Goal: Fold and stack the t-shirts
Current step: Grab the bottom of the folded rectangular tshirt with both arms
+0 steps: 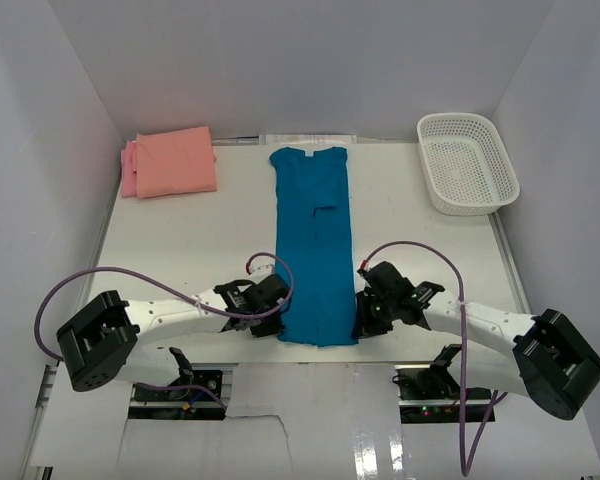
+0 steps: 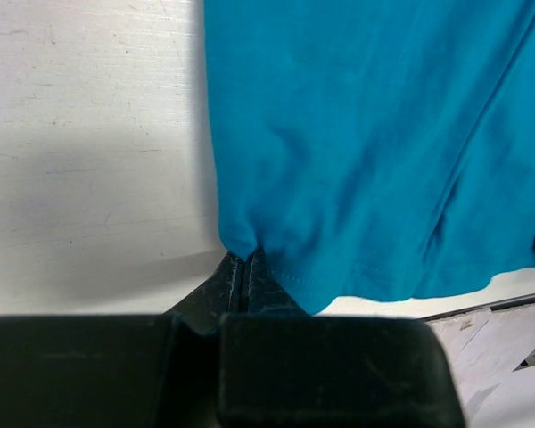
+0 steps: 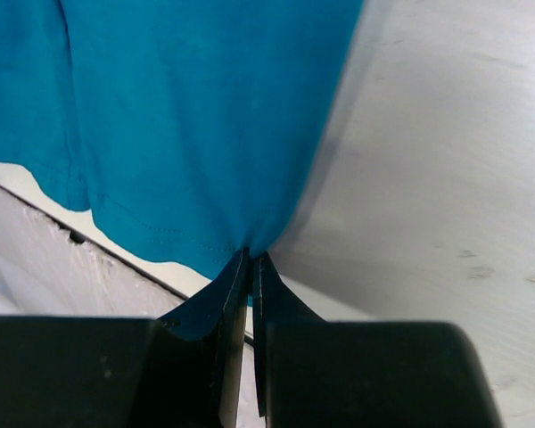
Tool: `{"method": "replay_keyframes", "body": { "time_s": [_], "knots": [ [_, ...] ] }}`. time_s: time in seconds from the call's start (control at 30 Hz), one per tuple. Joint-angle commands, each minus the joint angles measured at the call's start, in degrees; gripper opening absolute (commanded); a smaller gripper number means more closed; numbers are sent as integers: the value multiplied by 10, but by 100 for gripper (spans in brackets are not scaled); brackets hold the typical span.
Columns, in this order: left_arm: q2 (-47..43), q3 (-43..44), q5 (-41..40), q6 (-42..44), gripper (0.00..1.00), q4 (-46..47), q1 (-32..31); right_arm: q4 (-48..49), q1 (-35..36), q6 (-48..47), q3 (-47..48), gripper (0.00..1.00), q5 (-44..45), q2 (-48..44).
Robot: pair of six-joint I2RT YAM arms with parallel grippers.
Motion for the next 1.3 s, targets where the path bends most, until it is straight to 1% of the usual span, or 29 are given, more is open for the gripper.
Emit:
{"method": "replay_keyframes", "body": {
  "time_s": [0.0, 0.13, 0.17, 0.2, 0.3, 0.43, 0.5, 0.63, 0.77, 0.87, 1.0, 1.13, 1.2, 1.27],
  "knots": [
    [-6, -11, -9, 13, 0, -45, 12, -9, 27, 21, 3, 8, 0, 23],
    [-43, -5, 4, 25, 0, -59, 32, -22, 34, 21, 24, 8, 1, 20],
    [-49, 0, 4, 31, 0, -76, 39, -32, 34, 18, 32, 8, 14, 17],
    [-59, 7, 2, 35, 0, -87, 41, -60, 33, 13, 40, 8, 22, 13],
    [-79, 22, 2, 56, 0, -129, 58, -100, 33, 1, 71, 8, 40, 4],
    [-102, 23, 20, 70, 0, -118, 74, -98, 33, -4, 84, 8, 28, 0],
    [-96, 33, 29, 76, 0, -110, 77, -94, 33, -4, 90, 8, 22, 5],
    [-53, 56, 53, 89, 0, -85, 77, -89, 34, -12, 106, 8, 11, 20],
    [-44, 87, 53, 112, 0, -85, 88, -107, 33, -23, 150, 8, 30, 37],
    [-43, 119, 34, 136, 0, -103, 105, -124, 33, -35, 193, 8, 43, 51],
    [-40, 149, -2, 173, 0, -127, 145, -156, 33, -52, 245, 8, 84, 73],
    [-29, 181, -18, 206, 0, -115, 179, -155, 27, -63, 279, 8, 109, 93],
    [-10, 196, -21, 217, 0, -94, 191, -156, 22, -73, 294, 8, 110, 104],
    [11, 231, -35, 228, 0, -89, 193, -156, 14, -78, 318, 8, 141, 123]
  ]
}}
